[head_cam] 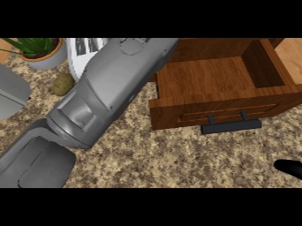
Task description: Pick up the can, place it into the drawer and close the drawer
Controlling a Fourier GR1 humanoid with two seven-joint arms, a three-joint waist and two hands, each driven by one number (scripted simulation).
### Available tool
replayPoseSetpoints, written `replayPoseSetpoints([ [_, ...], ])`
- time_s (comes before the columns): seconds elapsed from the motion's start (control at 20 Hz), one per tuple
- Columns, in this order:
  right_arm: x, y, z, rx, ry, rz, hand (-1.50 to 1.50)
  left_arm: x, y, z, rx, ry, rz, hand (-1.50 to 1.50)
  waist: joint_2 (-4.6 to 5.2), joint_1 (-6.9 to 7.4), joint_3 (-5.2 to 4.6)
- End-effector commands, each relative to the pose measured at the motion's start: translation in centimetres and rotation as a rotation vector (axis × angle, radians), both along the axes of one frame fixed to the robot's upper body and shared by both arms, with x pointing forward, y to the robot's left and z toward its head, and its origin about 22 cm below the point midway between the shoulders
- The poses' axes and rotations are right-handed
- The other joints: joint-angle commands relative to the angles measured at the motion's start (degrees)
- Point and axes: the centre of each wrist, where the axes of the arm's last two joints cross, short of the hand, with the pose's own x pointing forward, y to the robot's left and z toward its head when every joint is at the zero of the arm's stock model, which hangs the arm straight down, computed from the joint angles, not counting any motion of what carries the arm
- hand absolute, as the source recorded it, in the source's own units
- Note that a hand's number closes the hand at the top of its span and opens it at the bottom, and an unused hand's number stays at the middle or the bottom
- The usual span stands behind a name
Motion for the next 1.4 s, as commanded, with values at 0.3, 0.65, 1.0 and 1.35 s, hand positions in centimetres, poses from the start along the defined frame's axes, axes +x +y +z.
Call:
replayPoseSetpoints([
  [0.3,2.9,0.9,0.4,-0.347,-0.065,0.000,-1.50,-0.3,-0.6,1.6,-0.097,0.002,-0.014,-1.50,0.05,1.35,-0.03],
  [0.65,6.9,4.0,-2.5,-0.593,-0.041,-0.029,-1.50,-0.3,-0.5,1.3,-0.113,-0.023,-0.024,-1.50,-0.09,3.56,-0.07],
  [1.0,10.7,5.7,-5.3,-0.760,-0.010,-0.057,-1.50,-0.2,-0.7,1.7,-0.054,-0.034,-0.013,-1.50,-0.66,4.95,-0.10],
  [1.35,13.8,9.9,-10.6,-0.893,-0.026,-0.068,-1.50,0.0,-0.3,1.4,-0.088,0.000,-0.022,-1.50,-0.86,6.44,-0.13],
])
